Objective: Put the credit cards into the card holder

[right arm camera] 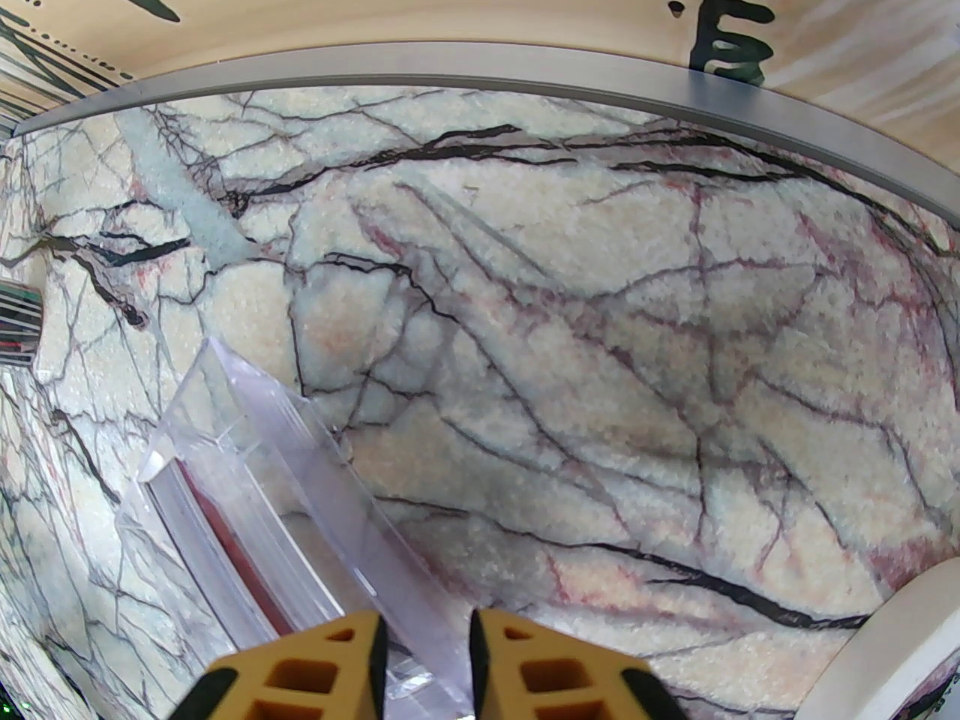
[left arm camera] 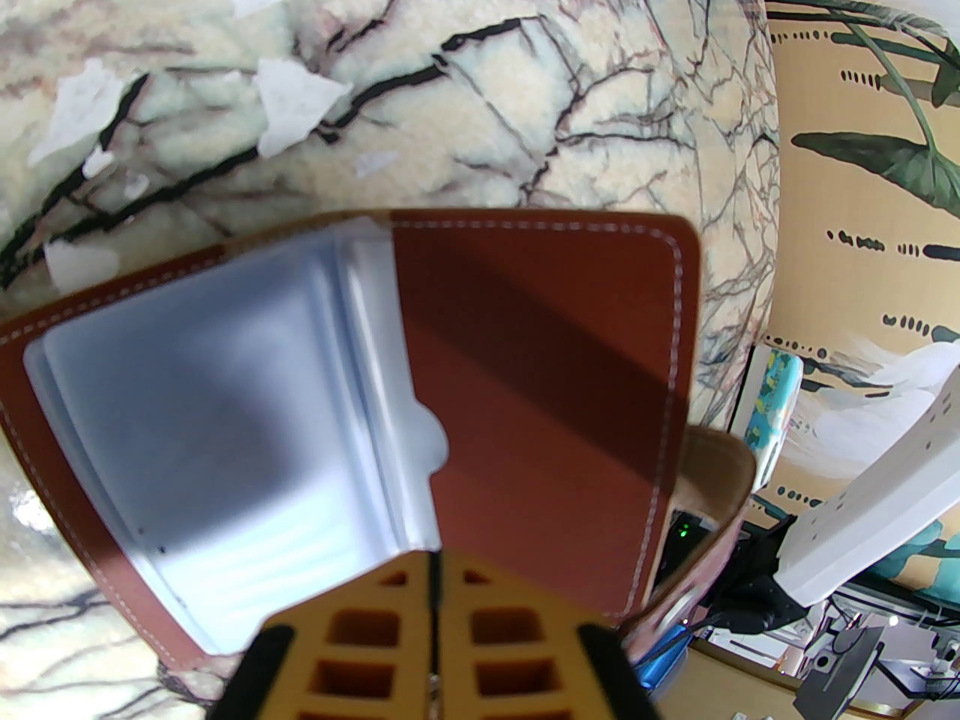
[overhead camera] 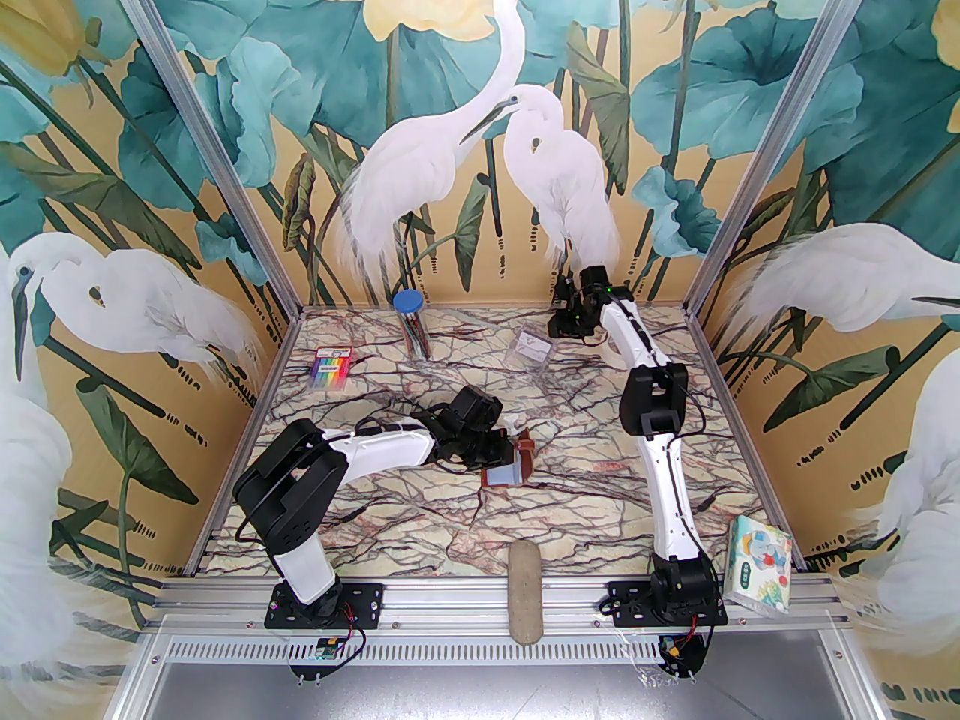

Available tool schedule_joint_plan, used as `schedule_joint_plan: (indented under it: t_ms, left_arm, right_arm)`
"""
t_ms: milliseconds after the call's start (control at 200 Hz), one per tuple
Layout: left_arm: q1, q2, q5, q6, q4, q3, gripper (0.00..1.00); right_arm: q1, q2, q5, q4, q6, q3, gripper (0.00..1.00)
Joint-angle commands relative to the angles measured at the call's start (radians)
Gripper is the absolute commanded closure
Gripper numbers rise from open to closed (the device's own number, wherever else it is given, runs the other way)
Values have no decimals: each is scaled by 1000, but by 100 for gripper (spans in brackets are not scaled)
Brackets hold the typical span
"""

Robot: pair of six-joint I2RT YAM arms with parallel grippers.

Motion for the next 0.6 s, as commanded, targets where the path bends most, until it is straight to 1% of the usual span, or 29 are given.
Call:
schedule_joint_plan:
  t_ms: [0,240,280,435,510,595]
  left_arm:
    - [-9,21,-4,13,-1,14,91]
    - [-10,14,-17,16,-9,10,91]
    - [-10,14,-17,16,-7,10,91]
    - [-12,18,-16,14,-1,6,91]
    - [-12,20,-15,11,6,4,91]
    - [-13,20,-16,10,10,3,91]
  right_arm:
    - [19,22,31,-43,-16,18,75]
    - [23,-9,38,-51,-15,-31,84]
    - [23,-21,42,-50,-17,-43,88]
    - [32,-94,74,-45,-13,-113,94]
    - [37,-142,115,-45,-4,-164,99]
    - [37,-211,151,-43,15,-240,100]
